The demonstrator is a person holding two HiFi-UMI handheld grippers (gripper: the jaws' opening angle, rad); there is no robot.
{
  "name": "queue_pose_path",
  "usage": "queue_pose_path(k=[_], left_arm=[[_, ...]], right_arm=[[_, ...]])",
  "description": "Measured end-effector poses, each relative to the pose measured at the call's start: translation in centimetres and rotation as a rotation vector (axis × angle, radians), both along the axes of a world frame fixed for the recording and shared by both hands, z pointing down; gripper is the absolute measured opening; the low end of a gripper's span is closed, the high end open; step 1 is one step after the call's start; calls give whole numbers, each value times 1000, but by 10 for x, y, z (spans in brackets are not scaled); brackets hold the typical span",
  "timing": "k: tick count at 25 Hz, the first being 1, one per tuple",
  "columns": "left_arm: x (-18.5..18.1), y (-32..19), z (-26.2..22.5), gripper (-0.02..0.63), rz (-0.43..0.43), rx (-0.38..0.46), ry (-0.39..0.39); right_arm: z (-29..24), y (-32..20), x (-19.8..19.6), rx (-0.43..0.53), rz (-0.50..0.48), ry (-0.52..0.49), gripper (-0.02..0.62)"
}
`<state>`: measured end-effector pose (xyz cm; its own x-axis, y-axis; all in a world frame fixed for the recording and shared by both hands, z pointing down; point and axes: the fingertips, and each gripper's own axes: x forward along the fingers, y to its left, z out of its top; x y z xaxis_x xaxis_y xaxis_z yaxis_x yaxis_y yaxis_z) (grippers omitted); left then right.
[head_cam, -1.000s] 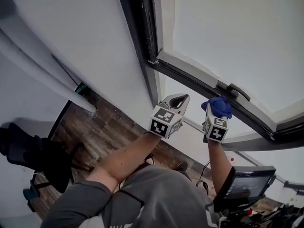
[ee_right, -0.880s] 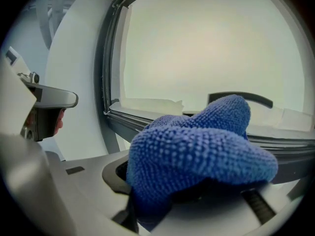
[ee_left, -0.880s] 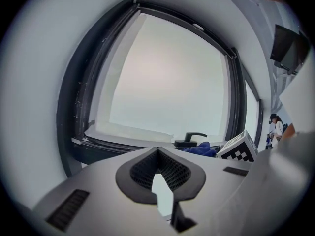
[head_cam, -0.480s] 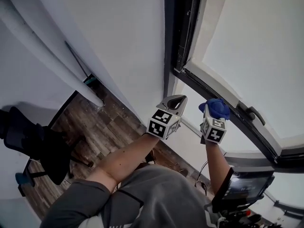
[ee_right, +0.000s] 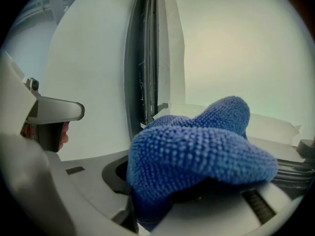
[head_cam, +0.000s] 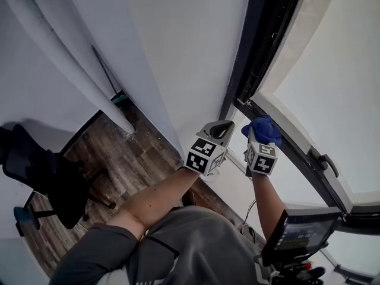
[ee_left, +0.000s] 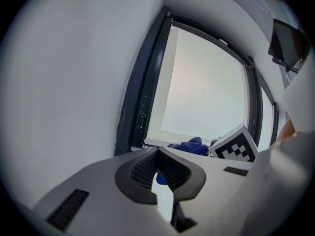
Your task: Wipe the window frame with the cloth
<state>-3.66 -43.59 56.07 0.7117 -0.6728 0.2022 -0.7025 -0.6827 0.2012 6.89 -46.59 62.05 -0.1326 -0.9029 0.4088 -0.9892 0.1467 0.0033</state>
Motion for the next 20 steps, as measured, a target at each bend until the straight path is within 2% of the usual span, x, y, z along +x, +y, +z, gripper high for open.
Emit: queue_pose_path(k=[9, 12, 17, 20], left_arm=[[-23, -10, 4, 5, 3, -5, 7], [-29, -16, 6, 5, -1, -14, 5], [-28, -9, 3, 5, 47, 9, -4], [-28, -11, 6, 5, 48, -8, 0]], right_arm=[[-4, -39, -53, -6, -51, 10, 160], [1, -46, -63, -33, -48, 19, 160], [-3, -41, -80, -40, -68, 16, 160], [5, -45, -80, -82, -69, 13, 160]])
